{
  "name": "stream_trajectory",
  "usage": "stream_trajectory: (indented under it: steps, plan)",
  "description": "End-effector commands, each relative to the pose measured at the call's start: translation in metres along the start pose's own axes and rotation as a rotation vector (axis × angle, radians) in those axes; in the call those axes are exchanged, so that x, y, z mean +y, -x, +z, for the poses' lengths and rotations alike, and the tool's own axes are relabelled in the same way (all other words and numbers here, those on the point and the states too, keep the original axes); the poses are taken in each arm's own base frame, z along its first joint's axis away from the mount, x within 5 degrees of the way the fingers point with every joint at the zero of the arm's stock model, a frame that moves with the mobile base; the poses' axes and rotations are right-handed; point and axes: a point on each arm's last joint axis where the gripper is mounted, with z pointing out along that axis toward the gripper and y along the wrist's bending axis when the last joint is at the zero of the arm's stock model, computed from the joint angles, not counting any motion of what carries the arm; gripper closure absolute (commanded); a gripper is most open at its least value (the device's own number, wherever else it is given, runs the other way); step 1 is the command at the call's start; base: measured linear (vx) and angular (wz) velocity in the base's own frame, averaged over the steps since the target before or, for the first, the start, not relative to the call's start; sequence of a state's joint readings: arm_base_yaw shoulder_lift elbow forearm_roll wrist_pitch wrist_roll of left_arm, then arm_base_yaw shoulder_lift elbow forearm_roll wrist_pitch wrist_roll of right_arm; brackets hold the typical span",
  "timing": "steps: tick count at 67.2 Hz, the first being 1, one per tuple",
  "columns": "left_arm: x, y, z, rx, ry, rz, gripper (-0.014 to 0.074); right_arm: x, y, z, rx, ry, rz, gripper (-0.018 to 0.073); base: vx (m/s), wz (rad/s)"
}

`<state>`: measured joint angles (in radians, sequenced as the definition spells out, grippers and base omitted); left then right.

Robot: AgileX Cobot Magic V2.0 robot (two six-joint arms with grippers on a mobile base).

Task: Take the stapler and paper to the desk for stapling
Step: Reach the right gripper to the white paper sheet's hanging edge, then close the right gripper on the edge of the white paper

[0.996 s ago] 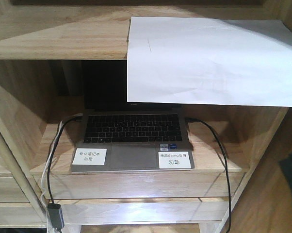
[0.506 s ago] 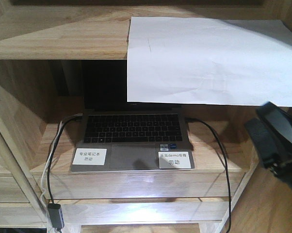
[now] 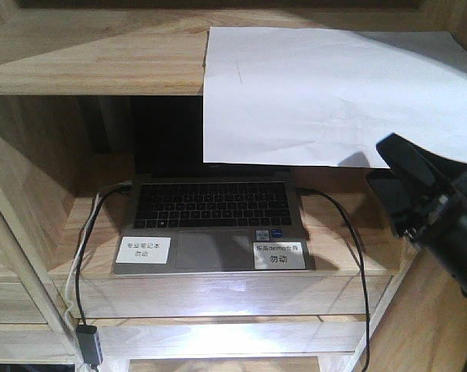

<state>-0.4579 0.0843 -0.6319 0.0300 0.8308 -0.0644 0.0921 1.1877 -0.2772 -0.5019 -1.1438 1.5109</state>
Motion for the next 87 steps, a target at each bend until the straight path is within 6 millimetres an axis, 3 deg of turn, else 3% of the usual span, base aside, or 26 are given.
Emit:
stream_trajectory:
  steps: [1,24,54,76,87]
  plan:
    - [-0.001,0.019,-0.004,-0.14,-0.017,-0.006,0.0603,0.016,0.008,0.011,-0.02,0.14,-0.043,0.001,0.0,0.0]
    - [-0.001,0.019,-0.004,-0.14,-0.017,-0.006,0.0603,0.02,0.006,0.036,-0.049,0.201,-0.094,0.001,0.0,0.0]
    - [-0.001,0.019,-0.004,-0.14,-0.017,-0.006,0.0603,0.031,0.012,0.034,-0.093,0.273,-0.024,0.0038,0.0,0.0]
    - [-0.001,0.019,-0.004,-0.14,-0.017,-0.006,0.0603,0.047,0.016,0.027,-0.119,0.33,-0.019,0.0122,0.0,0.0]
    - [-0.001,0.019,-0.004,-0.14,-0.017,-0.006,0.0603,0.047,0.014,0.027,-0.101,0.332,-0.026,0.0258,0.0,0.0]
